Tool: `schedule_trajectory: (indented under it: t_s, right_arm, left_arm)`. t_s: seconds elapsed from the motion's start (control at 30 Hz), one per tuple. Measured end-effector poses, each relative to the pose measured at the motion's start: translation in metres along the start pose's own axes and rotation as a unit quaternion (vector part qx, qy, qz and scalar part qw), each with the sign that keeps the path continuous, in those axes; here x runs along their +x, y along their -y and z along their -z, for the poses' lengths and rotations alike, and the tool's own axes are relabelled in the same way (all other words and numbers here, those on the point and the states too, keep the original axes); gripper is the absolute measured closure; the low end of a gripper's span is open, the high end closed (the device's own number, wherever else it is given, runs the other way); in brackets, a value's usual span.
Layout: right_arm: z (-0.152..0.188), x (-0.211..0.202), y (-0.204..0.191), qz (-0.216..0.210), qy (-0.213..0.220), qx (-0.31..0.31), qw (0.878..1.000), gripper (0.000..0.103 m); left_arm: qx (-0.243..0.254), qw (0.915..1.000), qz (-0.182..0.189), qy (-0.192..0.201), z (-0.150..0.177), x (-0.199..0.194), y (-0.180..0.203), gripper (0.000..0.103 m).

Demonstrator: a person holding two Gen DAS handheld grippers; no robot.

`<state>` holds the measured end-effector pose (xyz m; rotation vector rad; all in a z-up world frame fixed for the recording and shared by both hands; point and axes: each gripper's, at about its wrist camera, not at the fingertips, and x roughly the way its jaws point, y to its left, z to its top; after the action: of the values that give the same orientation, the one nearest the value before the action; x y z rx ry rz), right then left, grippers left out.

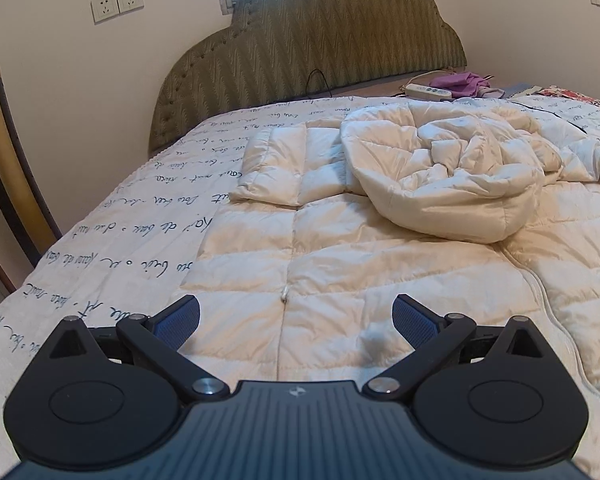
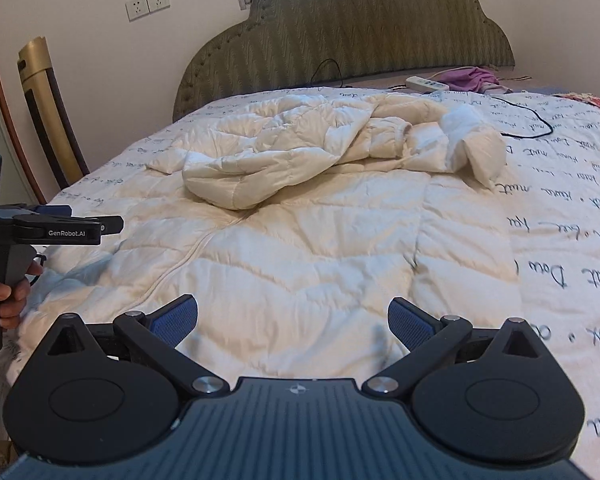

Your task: Fold small clothes

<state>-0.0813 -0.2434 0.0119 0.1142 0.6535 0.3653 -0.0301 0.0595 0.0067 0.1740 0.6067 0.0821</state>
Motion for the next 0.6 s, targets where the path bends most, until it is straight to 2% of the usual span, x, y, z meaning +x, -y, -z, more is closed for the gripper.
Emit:
schedule_trajectory:
  t_s: [0.07, 0.17, 0.33, 0.47, 0.6]
  right_arm:
    - [0.005, -0.014, 0.004, 0.0, 0.003, -0.002, 1.0, 0.0]
    - [0.012, -0.04, 0.011, 0.025, 0.018, -0.008, 0.999, 0.0]
    - [0.025, -0.09, 0.038, 0.057, 0.051, 0.029, 0.997, 0.0]
    - [0.04, -0.107, 0.066, 0.047, 0.054, 0.093, 0.993, 0.0]
    - [0.058, -0.108, 0.079, 0.013, 0.042, 0.141, 0.989, 0.0]
  left_arm:
    - [0.011, 0.9999, 0.001, 0.007, 0.003, -0.01, -0.003, 0.0]
    - [0.023, 0.9996, 0.007, 0.017, 0.011, -0.026, -0.016, 0.0]
    - [-0.006, 0.9995, 0.027, 0.013, 0.029, -0.049, -0.06, 0.0]
    - [-0.029, 0.9986, 0.044, 0.005, 0.046, -0.061, -0.094, 0.0]
    - [-0.051, 0.9965, 0.065, -0.017, 0.063, -0.064, -0.122, 0.0]
